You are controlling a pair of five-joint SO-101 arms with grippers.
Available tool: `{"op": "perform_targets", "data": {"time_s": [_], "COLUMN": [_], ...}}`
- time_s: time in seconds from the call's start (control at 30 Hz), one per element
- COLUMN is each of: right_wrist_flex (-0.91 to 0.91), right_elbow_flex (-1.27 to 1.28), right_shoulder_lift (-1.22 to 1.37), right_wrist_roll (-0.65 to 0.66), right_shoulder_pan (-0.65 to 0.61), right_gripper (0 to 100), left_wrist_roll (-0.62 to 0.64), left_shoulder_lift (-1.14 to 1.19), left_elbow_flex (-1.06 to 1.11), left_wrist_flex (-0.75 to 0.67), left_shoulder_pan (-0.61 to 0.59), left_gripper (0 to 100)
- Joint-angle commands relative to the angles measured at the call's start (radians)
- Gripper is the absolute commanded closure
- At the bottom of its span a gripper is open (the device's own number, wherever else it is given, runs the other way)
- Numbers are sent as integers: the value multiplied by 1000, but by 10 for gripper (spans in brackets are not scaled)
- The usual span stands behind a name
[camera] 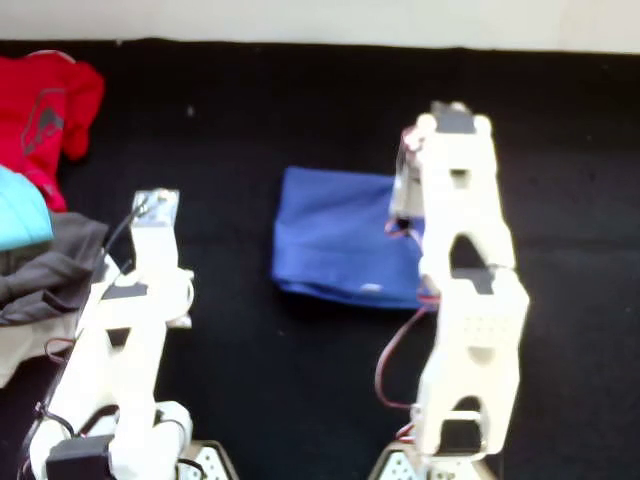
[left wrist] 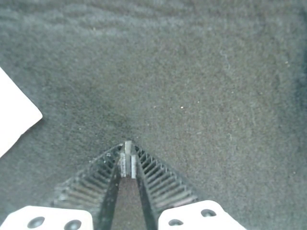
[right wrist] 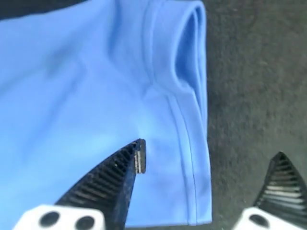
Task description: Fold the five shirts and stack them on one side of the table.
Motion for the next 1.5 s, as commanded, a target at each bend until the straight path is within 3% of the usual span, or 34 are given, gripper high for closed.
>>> {"op": "perform_targets", "data": {"time_s": [0.0,0.2,0.33,0.4,0.57,0.83,1.1,1.33,1.47], "right_wrist_flex": [18,18,30,38,31,-16,-337,-639,-711], "right_elbow_flex": [-101,-154,-153,-153,-153,-414,-538,-547,-547], "right_shoulder_lift": [87,225,257,268,274,282,283,338,384], "right_wrist_roll": [-11,-11,0,26,124,305,476,624,669], "right_shoulder_pan": [-7,-12,-7,-4,36,288,498,535,532], "right_gripper": [616,654,994,955,991,993,993,993,993], "left_wrist_roll": [3,3,3,5,5,5,5,5,5], "left_shoulder_lift": [2,2,2,2,2,2,4,4,4], "left_elbow_flex": [-27,-27,-27,-27,-27,-25,-25,-25,-25], "left_wrist_flex": [3,3,3,3,3,3,3,3,3], "left_shoulder_pan": [-2,-2,-2,-2,-2,-2,-2,-2,-1], "left_gripper": [990,990,990,990,990,990,990,990,990]}}
